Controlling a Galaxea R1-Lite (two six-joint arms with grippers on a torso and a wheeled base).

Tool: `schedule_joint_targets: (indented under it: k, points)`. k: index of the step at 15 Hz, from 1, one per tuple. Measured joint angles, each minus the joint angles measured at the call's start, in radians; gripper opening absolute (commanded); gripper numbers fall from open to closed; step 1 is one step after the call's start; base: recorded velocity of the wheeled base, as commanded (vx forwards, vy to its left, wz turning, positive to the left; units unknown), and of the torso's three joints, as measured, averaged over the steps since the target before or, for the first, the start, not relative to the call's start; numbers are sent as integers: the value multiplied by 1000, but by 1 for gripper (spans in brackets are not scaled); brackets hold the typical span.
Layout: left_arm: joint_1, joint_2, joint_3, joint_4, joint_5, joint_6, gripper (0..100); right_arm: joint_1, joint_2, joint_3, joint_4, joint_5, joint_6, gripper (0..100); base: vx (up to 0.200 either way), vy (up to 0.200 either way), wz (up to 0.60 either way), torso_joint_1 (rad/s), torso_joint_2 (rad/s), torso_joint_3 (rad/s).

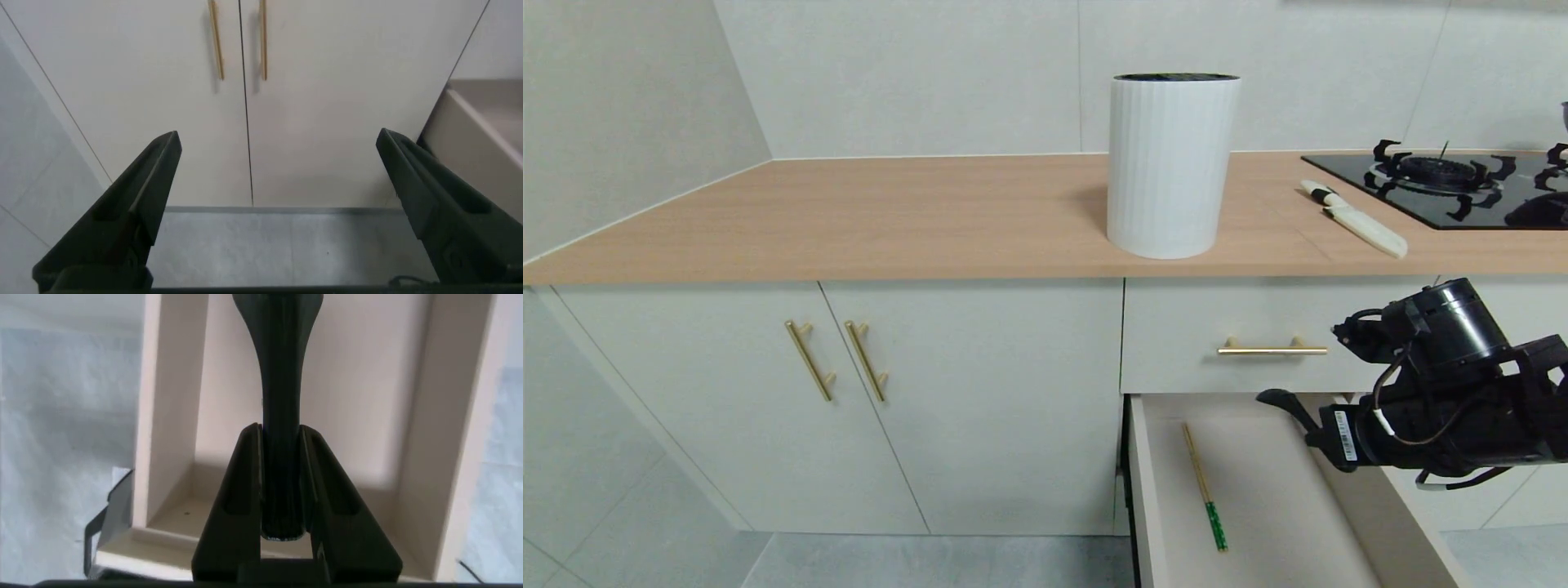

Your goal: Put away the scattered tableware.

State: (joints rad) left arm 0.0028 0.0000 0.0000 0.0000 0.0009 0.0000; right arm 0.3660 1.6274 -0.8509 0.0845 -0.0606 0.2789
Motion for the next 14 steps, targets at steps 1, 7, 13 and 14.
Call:
schedule_joint_targets:
  k: [1,7,13,14]
  points:
    - [0,0,0,0,0,0,100,0,1,0,0,0,0,0,0,0,0,-129,447,310]
    - [0,0,0,0,0,0,100,0,8,1,0,-1,0,0,0,0,0,-73,308,226]
    - [0,0,0,0,0,0,100,0,27,1,-20,-2,0,0,0,0,0,-3,15,17]
    - [0,0,0,0,0,0,100,0,45,1,-44,-10,0,0,0,0,0,0,0,0]
